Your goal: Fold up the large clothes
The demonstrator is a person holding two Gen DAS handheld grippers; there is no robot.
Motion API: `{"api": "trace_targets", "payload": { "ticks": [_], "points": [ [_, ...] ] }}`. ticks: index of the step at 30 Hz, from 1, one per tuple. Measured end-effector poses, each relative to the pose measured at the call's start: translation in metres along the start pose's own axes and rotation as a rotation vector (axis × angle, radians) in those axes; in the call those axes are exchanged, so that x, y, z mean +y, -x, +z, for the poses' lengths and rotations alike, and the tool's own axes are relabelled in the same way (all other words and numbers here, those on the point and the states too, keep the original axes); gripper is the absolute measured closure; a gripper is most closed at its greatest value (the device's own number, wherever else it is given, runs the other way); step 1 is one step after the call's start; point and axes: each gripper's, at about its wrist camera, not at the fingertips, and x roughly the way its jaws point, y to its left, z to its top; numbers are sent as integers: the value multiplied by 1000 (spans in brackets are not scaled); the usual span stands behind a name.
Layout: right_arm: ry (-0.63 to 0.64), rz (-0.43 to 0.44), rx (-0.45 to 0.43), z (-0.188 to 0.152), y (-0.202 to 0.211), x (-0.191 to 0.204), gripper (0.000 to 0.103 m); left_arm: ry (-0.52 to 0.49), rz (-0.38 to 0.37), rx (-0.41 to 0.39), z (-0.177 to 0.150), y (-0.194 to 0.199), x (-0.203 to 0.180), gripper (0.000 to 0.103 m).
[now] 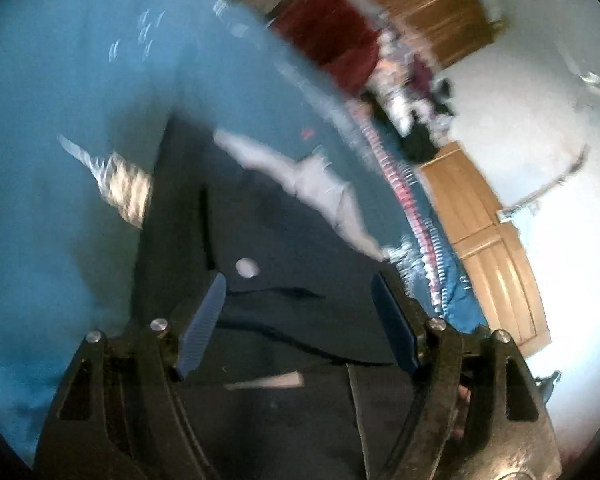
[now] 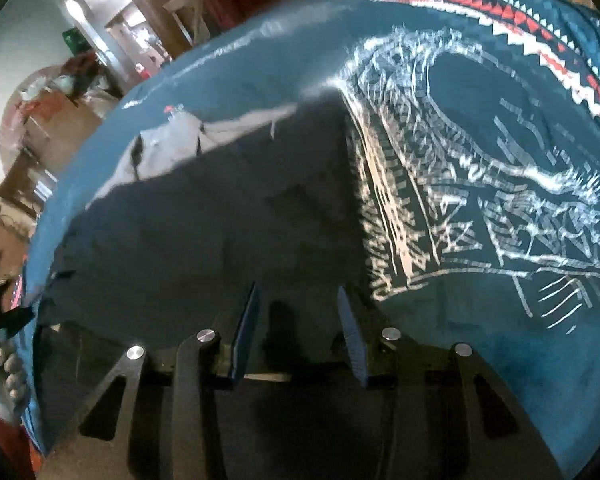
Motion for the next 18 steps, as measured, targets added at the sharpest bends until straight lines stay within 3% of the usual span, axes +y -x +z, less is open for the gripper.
{"api": "trace_targets", "payload": {
  "ticks": [3,4,5,7,8,11,14,18],
  "points": [
    [25,-6,7,-5,4,3,62,22,29,6,-1,-5,22,59],
    [41,-15,12,-5,6,5,62,49,28,2,0,3,29,63],
    [51,-19,13,-5,10,7,61,52,57,-24,1,20,34,62],
    [66,-22,10,-6,21,10,58,13,153,-76,1,54,38,46],
    [64,-25,0,-8,30,9,57,-14,189,-94,0,69,38,43],
    [33,-5,-39,-18,58,1,53,-146,313,-127,-13,113,33,34],
    [-9,4,-66,-35,79,-8,52,-277,355,-96,-33,126,28,33],
    [-55,15,-64,-58,90,-14,52,-400,336,-25,-51,106,10,32]
  ]
}}
